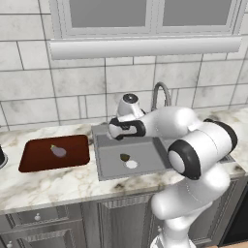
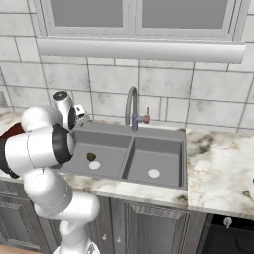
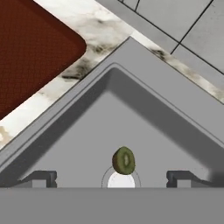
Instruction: Pick up all produce items and place them in the sink. Turn on the sink faucet to wash them. Then turn the sink off and put them in the tray.
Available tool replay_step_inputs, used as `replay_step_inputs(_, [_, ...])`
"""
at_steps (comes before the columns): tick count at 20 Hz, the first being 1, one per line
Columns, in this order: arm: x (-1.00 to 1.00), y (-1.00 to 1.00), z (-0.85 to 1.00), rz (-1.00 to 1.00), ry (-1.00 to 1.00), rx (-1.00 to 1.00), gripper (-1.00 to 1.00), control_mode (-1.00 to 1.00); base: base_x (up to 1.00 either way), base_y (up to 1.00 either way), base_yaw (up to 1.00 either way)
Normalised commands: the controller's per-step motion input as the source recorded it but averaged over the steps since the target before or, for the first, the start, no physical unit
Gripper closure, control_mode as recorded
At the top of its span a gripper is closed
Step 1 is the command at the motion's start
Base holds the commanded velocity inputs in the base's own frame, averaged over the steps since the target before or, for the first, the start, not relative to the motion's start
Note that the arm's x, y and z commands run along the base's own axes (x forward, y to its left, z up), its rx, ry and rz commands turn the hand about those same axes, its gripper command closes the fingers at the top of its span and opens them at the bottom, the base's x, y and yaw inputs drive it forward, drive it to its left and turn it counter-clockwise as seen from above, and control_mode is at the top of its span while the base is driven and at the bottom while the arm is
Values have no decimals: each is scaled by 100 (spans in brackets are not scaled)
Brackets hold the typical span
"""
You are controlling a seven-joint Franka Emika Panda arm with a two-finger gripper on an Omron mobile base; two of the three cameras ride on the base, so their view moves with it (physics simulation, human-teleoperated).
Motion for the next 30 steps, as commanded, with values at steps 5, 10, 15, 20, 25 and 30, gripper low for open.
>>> replay_step_inputs(5, [-17, -30, 0, -5, 12, -4, -100, -100, 0, 0, 0])
replay_step_inputs(10, [-33, -22, -23, -8, 4, 0, -100, -100, 0, 0, 0])
replay_step_inputs(15, [-24, -23, -28, -4, 2, -1, -100, -100, 0, 0, 0])
replay_step_inputs(20, [-2, -9, -29, -2, 0, -1, -100, -100, 0, 0, 0])
replay_step_inputs(25, [0, -1, -13, 0, 3, 0, -100, -100, 0, 0, 0])
replay_step_inputs(30, [5, 8, -23, -6, 4, 0, -100, -100, 0, 0, 0])
